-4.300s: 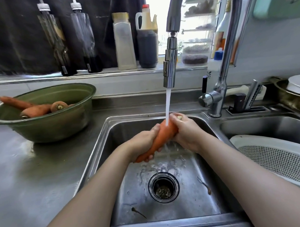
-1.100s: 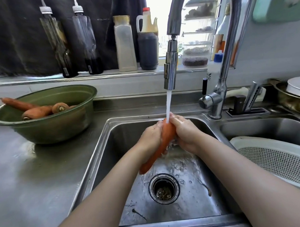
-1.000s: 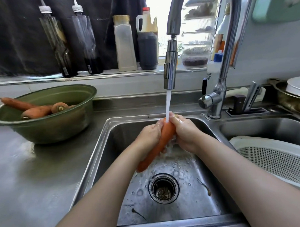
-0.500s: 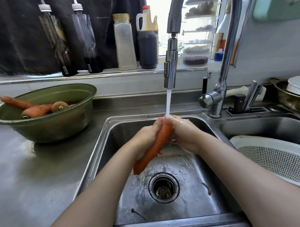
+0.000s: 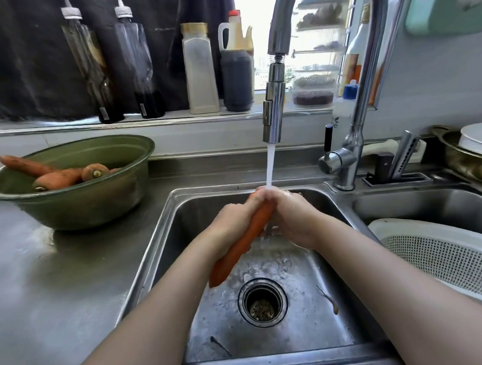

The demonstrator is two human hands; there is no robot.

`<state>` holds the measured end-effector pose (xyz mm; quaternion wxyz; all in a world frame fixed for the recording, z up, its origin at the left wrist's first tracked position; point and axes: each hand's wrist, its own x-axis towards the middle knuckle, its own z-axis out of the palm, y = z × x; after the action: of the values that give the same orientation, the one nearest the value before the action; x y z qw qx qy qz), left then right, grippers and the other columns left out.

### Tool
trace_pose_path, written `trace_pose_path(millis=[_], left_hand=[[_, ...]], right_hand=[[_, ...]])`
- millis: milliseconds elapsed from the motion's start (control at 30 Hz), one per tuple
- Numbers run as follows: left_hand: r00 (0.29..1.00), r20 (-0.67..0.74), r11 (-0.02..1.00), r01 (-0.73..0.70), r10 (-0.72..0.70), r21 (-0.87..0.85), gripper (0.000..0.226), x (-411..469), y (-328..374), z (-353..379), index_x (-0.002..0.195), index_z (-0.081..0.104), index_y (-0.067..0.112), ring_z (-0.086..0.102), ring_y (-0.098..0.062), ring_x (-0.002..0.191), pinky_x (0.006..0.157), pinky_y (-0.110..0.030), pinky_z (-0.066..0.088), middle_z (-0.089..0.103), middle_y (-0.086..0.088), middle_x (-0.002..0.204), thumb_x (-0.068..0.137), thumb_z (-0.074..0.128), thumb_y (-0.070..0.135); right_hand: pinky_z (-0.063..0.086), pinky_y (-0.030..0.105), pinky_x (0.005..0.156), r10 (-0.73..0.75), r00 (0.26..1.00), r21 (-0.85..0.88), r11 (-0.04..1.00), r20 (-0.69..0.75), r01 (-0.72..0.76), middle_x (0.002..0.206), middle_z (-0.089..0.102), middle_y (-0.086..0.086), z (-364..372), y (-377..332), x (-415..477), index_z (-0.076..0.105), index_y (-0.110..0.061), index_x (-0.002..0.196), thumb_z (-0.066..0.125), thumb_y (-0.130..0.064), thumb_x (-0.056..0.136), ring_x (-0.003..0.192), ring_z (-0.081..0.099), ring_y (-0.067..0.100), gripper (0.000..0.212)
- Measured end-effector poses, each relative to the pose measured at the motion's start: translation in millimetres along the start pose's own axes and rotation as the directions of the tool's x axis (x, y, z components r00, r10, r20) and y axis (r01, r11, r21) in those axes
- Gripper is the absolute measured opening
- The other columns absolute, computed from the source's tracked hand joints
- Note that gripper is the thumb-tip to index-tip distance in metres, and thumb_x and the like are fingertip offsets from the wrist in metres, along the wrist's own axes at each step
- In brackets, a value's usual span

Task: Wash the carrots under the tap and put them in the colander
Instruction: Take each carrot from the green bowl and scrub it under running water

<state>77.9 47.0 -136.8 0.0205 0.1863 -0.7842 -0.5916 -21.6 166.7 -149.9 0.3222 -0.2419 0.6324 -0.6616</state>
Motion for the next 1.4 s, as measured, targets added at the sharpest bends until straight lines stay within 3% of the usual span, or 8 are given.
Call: trace_pose_path(millis=[133,367,500,667,900,1133,1300,1400], left_hand=[[0.990,0.140,0.999,-0.002,0.008,-0.043,0.071,-3.7,-3.3,-12.1,0.112,0.073,0.002,0.069,-0.020,0.065,0.060,-0.031,0.058,0.076,-0.012,0.092,0.098,0.045,0.066],[0.918,0.394,0.964,0.058,0.051,-0.260,0.057,-3.1,-10.2,-8.5,0.141,0.050,-0.001,0.070,-0.031,0.095,0.091,-0.043,0.060,0.065,-0.022,0.120,0.093,0.069,0.024],[0.960,0.277,0.979,0.015,0.043,-0.204,0.035,-4.9,-6.6,4.1,0.138,0.057,0.021,0.073,-0.027,0.095,0.096,-0.048,0.059,0.071,-0.016,0.125,0.106,0.055,0.036],[1.000,-0.009,0.981,-0.031,0.030,-0.191,0.060,-2.4,4.0,19.3,0.106,0.066,0.008,0.065,-0.024,0.061,0.059,-0.035,0.056,0.072,-0.013,0.082,0.101,0.044,0.064],[0.983,0.174,0.994,-0.043,0.060,-0.099,0.039,-6.0,-0.4,2.9,0.140,0.052,0.021,0.072,-0.023,0.079,0.069,-0.037,0.063,0.071,-0.016,0.105,0.111,0.038,0.043],[0.986,-0.085,0.989,-0.144,0.141,-0.037,0.053,-4.2,8.6,17.2,0.120,0.064,0.008,0.065,-0.026,0.059,0.048,-0.028,0.053,0.071,-0.017,0.081,0.112,0.028,0.046],[0.978,0.189,0.995,-0.082,0.090,-0.047,0.032,-15.2,8.6,-0.1,0.139,0.052,0.029,0.072,-0.021,0.082,0.063,-0.028,0.060,0.073,-0.014,0.107,0.112,0.037,0.037],[0.985,0.127,0.991,-0.112,0.120,-0.069,0.031,-13.4,8.4,7.3,0.140,0.050,0.026,0.070,-0.019,0.079,0.063,-0.026,0.060,0.072,-0.019,0.110,0.113,0.035,0.033]], right_hand=[[0.050,0.036,0.057,-0.001,1.000,0.078,0.997,-0.022,0.003,0.108,0.067,0.022,0.7,-0.6,-1.1,0.065,-0.012,0.114,0.050,-0.024,0.104,0.079,0.062,0.034,0.022],[0.062,0.038,0.077,0.027,0.993,0.187,0.982,-0.116,-0.005,0.116,0.077,0.006,-13.5,-2.9,6.8,0.058,-0.006,0.138,0.042,-0.029,0.112,0.106,0.074,0.021,0.039],[0.060,0.040,0.073,0.011,0.985,0.214,0.977,-0.172,0.027,0.114,0.078,0.002,-17.4,-3.7,7.3,0.054,-0.009,0.139,0.047,-0.028,0.110,0.101,0.075,0.022,0.036],[0.060,0.035,0.067,-0.043,0.985,0.201,0.977,-0.168,0.077,0.110,0.079,0.005,-11.3,-3.2,8.0,0.056,-0.008,0.131,0.049,-0.023,0.110,0.096,0.075,0.025,0.027],[0.061,0.043,0.083,-0.003,0.968,0.211,0.976,-0.251,0.057,0.115,0.077,0.013,-14.0,4.1,13.5,0.058,-0.006,0.132,0.056,-0.025,0.106,0.103,0.075,0.029,0.032],[0.060,0.039,0.079,-0.059,0.969,0.221,0.969,-0.238,0.113,0.108,0.077,0.013,-5.7,-3.1,9.8,0.054,-0.006,0.130,0.049,-0.020,0.110,0.102,0.073,0.027,0.025],[0.060,0.038,0.077,-0.036,0.973,0.261,0.961,-0.229,0.097,0.104,0.080,0.008,-7.7,-1.2,7.5,0.053,-0.005,0.131,0.050,-0.020,0.110,0.094,0.077,0.023,0.026],[0.061,0.037,0.073,-0.041,0.965,0.247,0.963,-0.259,0.108,0.104,0.079,0.010,-6.4,-0.9,8.5,0.053,-0.007,0.130,0.050,-0.022,0.109,0.096,0.076,0.026,0.025]])
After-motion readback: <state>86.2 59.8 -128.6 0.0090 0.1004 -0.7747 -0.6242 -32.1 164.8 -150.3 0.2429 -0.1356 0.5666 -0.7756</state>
